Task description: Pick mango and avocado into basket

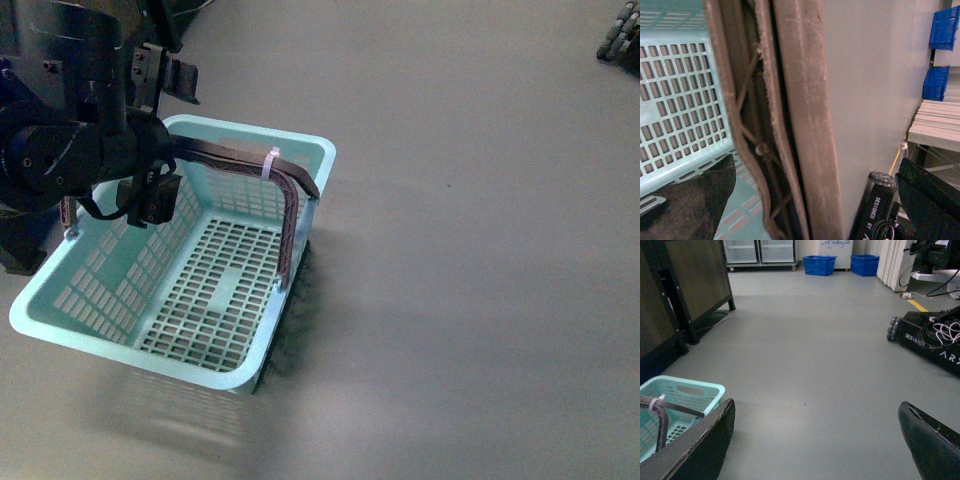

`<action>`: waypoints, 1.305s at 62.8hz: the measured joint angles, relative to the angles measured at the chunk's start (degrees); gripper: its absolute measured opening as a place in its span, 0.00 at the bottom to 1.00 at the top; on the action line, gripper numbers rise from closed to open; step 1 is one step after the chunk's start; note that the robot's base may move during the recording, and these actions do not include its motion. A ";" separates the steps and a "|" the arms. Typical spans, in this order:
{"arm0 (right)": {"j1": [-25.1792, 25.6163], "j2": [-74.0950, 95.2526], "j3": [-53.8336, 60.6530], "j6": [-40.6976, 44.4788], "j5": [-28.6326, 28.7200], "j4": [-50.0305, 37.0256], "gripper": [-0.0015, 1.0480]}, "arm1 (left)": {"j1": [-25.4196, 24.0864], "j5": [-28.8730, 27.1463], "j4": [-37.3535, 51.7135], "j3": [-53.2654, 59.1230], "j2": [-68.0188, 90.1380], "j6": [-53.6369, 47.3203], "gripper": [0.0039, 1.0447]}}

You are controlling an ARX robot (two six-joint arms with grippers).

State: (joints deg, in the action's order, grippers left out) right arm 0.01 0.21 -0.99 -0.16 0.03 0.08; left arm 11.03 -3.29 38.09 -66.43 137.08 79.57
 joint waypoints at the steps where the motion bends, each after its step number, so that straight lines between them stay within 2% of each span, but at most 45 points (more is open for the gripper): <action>1: 0.00 0.00 0.00 0.00 0.00 0.00 0.92 | 0.02 -0.13 -0.33 -0.50 0.35 -0.28 0.91; 7: 0.00 0.00 0.00 0.00 0.00 0.00 0.92 | 0.20 -0.42 -1.62 -3.48 2.91 -0.85 0.68; 27: 0.00 0.00 0.00 0.00 0.00 0.00 0.92 | 0.22 -0.31 -2.19 -3.67 2.86 0.57 0.18; 30: 0.00 0.00 0.00 0.00 0.00 0.00 0.92 | 0.07 0.33 -2.23 -2.97 2.27 2.67 0.15; 48: 0.00 0.00 0.00 0.00 0.00 0.00 0.92 | -1.14 1.57 -1.18 7.80 -6.14 3.30 0.14; 61: 0.00 0.00 0.00 0.00 0.00 0.00 0.92 | -3.61 3.28 -2.58 19.30 -23.87 6.86 0.14; 70: 0.00 0.00 0.00 0.00 0.00 0.00 0.92 | -6.60 5.11 -8.61 25.64 -40.11 9.60 0.14; 82: 0.00 0.00 0.00 0.00 0.00 0.00 0.92 | -11.41 6.84 -22.08 28.28 -62.55 10.84 0.14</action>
State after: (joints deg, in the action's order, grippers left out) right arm 0.01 0.21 -0.99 -0.16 0.03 0.08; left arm -0.38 3.55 16.01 -38.15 74.52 90.41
